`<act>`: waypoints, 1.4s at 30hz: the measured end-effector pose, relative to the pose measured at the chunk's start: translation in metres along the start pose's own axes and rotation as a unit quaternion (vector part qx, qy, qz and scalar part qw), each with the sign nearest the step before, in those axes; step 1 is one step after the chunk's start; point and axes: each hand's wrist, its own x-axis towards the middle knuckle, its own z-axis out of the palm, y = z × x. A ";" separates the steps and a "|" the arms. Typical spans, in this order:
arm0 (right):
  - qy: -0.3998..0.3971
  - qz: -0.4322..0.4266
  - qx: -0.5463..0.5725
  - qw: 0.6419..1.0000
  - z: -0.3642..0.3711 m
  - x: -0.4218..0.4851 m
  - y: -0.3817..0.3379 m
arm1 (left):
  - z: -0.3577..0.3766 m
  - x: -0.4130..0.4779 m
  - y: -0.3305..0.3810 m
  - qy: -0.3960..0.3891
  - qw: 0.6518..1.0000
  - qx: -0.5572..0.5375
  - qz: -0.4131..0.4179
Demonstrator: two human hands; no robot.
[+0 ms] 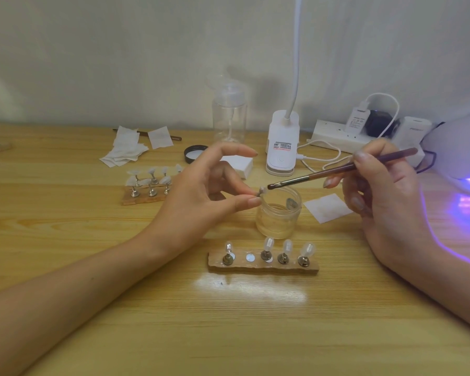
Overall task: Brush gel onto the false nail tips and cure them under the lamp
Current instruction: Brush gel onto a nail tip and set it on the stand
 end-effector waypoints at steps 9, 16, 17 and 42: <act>-0.005 0.006 -0.036 0.999 0.002 -0.001 0.001 | 0.000 0.000 0.001 0.009 1.000 0.019 0.006; 0.025 0.013 -0.029 0.999 0.000 0.000 0.001 | 0.000 -0.001 -0.003 0.009 0.999 0.028 0.022; 0.021 0.008 -0.021 1.000 -0.001 0.000 0.001 | 0.000 -0.001 -0.004 0.010 0.999 0.034 0.027; 0.002 0.026 0.002 1.000 -0.002 0.003 0.004 | -0.001 0.001 -0.007 0.004 0.993 0.077 0.089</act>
